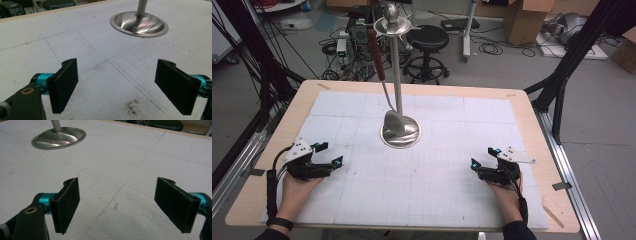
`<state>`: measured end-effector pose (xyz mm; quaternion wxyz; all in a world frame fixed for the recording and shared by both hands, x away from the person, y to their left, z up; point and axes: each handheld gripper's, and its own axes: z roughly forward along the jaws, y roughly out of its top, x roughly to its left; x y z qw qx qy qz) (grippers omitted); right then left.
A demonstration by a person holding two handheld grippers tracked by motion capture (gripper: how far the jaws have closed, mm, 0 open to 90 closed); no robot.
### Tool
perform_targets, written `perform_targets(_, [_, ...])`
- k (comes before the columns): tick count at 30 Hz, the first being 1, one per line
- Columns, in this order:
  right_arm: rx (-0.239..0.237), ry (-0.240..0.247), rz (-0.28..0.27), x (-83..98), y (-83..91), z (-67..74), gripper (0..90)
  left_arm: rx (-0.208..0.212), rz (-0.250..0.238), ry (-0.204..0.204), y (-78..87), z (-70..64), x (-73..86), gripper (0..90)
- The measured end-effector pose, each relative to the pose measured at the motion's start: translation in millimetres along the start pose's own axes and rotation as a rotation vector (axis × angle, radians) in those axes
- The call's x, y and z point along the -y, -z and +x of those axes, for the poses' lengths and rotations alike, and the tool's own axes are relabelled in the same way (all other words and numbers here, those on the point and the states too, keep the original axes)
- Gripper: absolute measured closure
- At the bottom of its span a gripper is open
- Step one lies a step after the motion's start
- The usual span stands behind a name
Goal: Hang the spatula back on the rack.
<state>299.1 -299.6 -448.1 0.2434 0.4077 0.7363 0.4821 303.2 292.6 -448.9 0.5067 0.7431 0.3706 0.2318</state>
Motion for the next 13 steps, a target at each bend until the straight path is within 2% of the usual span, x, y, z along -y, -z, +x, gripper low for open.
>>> perform_targets(13, [0.000,0.004,0.005,-0.2,-0.7,0.2,19.6,-0.005,0.003,-0.008,-0.5,-0.4,-0.1,19.5])
